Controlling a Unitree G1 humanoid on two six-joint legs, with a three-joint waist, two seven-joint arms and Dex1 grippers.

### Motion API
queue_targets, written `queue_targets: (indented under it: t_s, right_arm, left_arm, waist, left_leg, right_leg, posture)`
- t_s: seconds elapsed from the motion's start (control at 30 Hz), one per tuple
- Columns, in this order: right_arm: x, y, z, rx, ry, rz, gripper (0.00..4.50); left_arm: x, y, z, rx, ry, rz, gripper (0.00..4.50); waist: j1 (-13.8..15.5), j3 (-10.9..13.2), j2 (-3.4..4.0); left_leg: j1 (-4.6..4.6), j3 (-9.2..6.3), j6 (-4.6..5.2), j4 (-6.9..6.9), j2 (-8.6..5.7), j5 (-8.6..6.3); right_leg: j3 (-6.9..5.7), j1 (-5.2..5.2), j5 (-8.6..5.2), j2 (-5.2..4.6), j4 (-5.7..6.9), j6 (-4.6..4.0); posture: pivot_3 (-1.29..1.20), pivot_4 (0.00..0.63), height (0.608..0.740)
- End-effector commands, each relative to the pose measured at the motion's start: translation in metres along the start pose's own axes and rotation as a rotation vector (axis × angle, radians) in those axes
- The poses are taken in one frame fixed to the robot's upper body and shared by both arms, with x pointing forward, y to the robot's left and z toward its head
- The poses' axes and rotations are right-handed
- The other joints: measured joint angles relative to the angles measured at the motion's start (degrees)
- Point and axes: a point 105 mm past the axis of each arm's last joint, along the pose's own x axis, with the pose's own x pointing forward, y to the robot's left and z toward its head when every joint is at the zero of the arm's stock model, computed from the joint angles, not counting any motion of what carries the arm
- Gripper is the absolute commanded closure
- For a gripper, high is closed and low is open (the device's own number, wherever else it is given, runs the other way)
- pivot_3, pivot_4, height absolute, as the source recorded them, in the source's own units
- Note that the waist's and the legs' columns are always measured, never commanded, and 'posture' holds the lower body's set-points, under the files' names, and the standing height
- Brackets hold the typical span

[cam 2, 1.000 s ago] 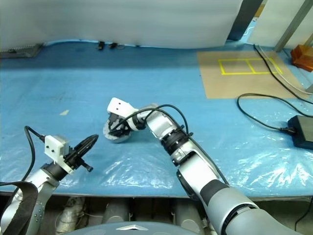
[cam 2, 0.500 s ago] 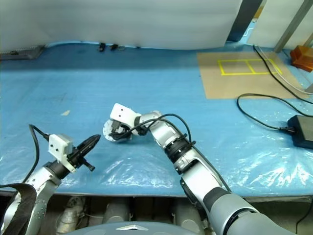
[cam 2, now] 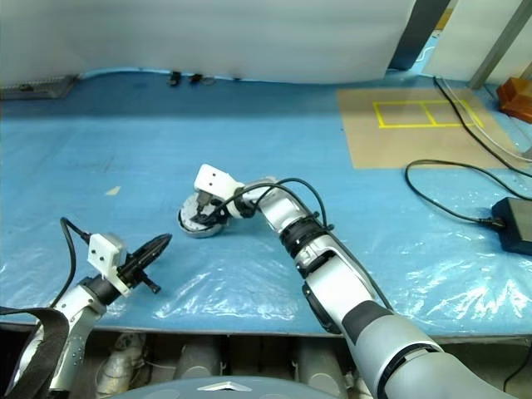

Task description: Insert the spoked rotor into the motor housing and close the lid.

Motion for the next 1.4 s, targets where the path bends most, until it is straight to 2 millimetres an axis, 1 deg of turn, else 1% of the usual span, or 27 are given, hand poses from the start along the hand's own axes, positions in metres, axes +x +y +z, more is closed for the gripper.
queue_targets:
  t_s: [0.03,0.13,0.2,0.27,0.37,0.53,0.63,0.67,0.7,0.77,0.9,1.1,1.17,1.23,1.33,1.4]
  right_arm:
    - [0.003,0.009,-0.02,0.11,0.05,0.029,1.53]
    - [0.006,0.013,-0.006,0.201,-0.008,0.055,1.53]
    - [0.009,0.016,0.0,0.217,-0.022,0.063,1.53]
    - [0.01,0.019,0.002,0.211,-0.02,0.061,1.53]
    - [0.013,0.019,-0.003,0.181,0.008,0.036,1.53]
    - [0.016,0.018,-0.015,0.181,0.055,-0.011,1.53]
    - [0.017,0.018,-0.021,0.198,0.076,-0.039,1.53]
    - [0.018,0.019,-0.022,0.201,0.078,-0.038,1.53]
    - [0.019,0.02,-0.023,0.203,0.079,-0.036,1.53]
    - [0.021,0.026,-0.026,0.203,0.092,-0.02,1.53]
    - [0.023,0.034,-0.024,0.212,0.083,0.003,1.53]
    - [0.025,0.038,-0.017,0.143,0.079,0.008,1.53]
    - [0.026,0.037,-0.019,0.137,0.088,0.0,1.53]
    - [0.027,0.036,-0.025,0.126,0.106,-0.013,1.53]
    - [0.026,0.034,-0.03,0.151,0.106,-0.034,1.53]
    - [0.026,0.029,-0.03,0.167,0.096,-0.061,1.53]
  left_arm:
    - [0.001,-0.001,0.005,0.028,-0.033,-0.012,4.5]
    - [0.002,0.0,0.003,0.027,-0.035,-0.014,4.5]
    - [0.002,0.0,0.002,0.027,-0.036,-0.016,4.5]
    - [0.003,0.0,0.002,0.029,-0.04,-0.016,4.5]
    - [0.003,0.0,0.005,0.029,-0.061,-0.015,4.5]
    - [-0.002,0.0,0.009,0.029,-0.074,-0.006,4.5]
    - [-0.003,0.0,0.014,0.03,-0.094,0.001,4.5]
    - [-0.003,-0.001,0.016,0.03,-0.099,0.002,4.5]
    - [-0.003,-0.001,0.017,0.031,-0.101,0.002,4.5]
    - [-0.002,-0.003,0.021,0.033,-0.106,0.002,4.5]
    - [0.002,-0.006,0.029,0.035,-0.115,-0.001,4.5]
    - [0.006,-0.007,0.037,0.035,-0.118,-0.004,4.5]
    - [0.007,-0.007,0.039,0.037,-0.118,-0.004,4.5]
    - [0.007,-0.007,0.04,0.038,-0.12,-0.003,4.5]
    - [0.008,-0.007,0.041,0.04,-0.12,-0.003,4.5]
    - [0.008,-0.007,0.042,0.04,-0.121,-0.002,4.5]
  waist:
    - [0.0,0.0,0.0]
    - [0.1,0.0,0.0]
    - [0.0,0.0,0.0]
    - [-0.1,0.0,-0.01]
    - [-0.1,0.0,-0.01]
    - [-0.2,0.0,0.0]
    - [-0.2,0.0,0.0]
    - [-0.2,0.0,0.0]
    - [-0.2,0.0,0.0]
    - [-0.2,0.0,0.01]
    - [-0.2,0.0,0.02]
    - [-0.5,0.0,0.03]
    - [-0.7,0.0,0.03]
    - [-0.9,0.0,0.04]
    - [-0.9,-0.1,0.08]
    - [-0.9,-0.1,0.14]
  left_leg:
    - [0.0,0.0,0.0,0.0,0.0,0.0]
    - [-0.03,0.0,0.0,-0.01,0.01,0.0]
    - [-0.08,0.0,0.0,-0.03,0.02,0.0]
    - [-0.13,0.02,-0.01,-0.06,0.03,0.0]
    - [-0.18,0.04,-0.01,-0.12,0.04,0.0]
    - [-0.05,0.07,-0.01,-0.12,0.05,0.0]
    - [0.1,0.07,-0.01,-0.13,0.05,0.0]
    - [0.15,0.07,-0.01,-0.14,0.05,0.0]
    - [0.18,0.07,-0.01,-0.14,0.04,0.0]
    - [0.27,0.07,-0.01,-0.15,0.04,-0.01]
    - [0.55,0.04,-0.01,-0.23,0.01,-0.01]
    - [0.5,0.06,-0.02,-0.29,0.01,-0.01]
    - [0.49,0.08,-0.02,-0.32,0.01,-0.01]
    - [0.5,0.08,-0.02,-0.32,-0.01,-0.01]
    - [0.52,0.08,-0.02,-0.32,-0.03,-0.01]
    - [0.54,0.08,-0.02,-0.32,-0.03,-0.01]
  right_leg:
    - [0.0,0.0,0.0,0.0,0.0,0.0]
    - [0.0,-0.01,0.0,0.01,-0.02,-0.01]
    - [0.0,-0.04,0.0,0.02,-0.09,-0.01]
    - [-0.01,-0.09,0.0,0.03,-0.13,-0.02]
    - [-0.01,-0.17,-0.01,0.04,-0.15,-0.03]
    - [0.0,-0.13,-0.02,0.03,-0.09,-0.04]
    - [0.01,-0.03,-0.03,0.03,-0.07,-0.02]
    - [0.02,-0.01,-0.07,0.03,-0.05,0.05]
    - [0.02,0.02,-0.2,0.03,-0.02,0.29]
    - [0.03,0.07,-0.23,0.03,0.02,0.33]
    - [0.07,0.31,-0.25,0.03,0.0,0.35]
    - [0.14,0.27,-0.2,0.05,-0.16,0.26]
    - [0.14,0.24,-0.09,0.05,-0.15,0.03]
    - [0.14,0.24,-0.09,0.04,-0.15,0.04]
    - [0.15,0.26,-0.26,0.02,-0.15,0.33]
    - [0.15,0.27,-0.27,0.02,-0.14,0.34]
  posture:
    - [0.0,0.15,0.74]
    - [0.0,0.15,0.74]
    - [0.0,0.15,0.74]
    - [0.0,0.15,0.74]
    - [0.0,0.15,0.74]
    - [0.0,0.15,0.74]
    - [0.0,0.15,0.74]
    - [0.0,0.15,0.74]
    - [0.0,0.15,0.74]
    - [0.0,0.15,0.74]
    - [0.0,0.15,0.74]
    - [0.0,0.15,0.74]
    - [0.0,0.15,0.74]
    - [0.0,0.15,0.74]
    - [0.0,0.15,0.74]
    - [0.0,0.15,0.74]
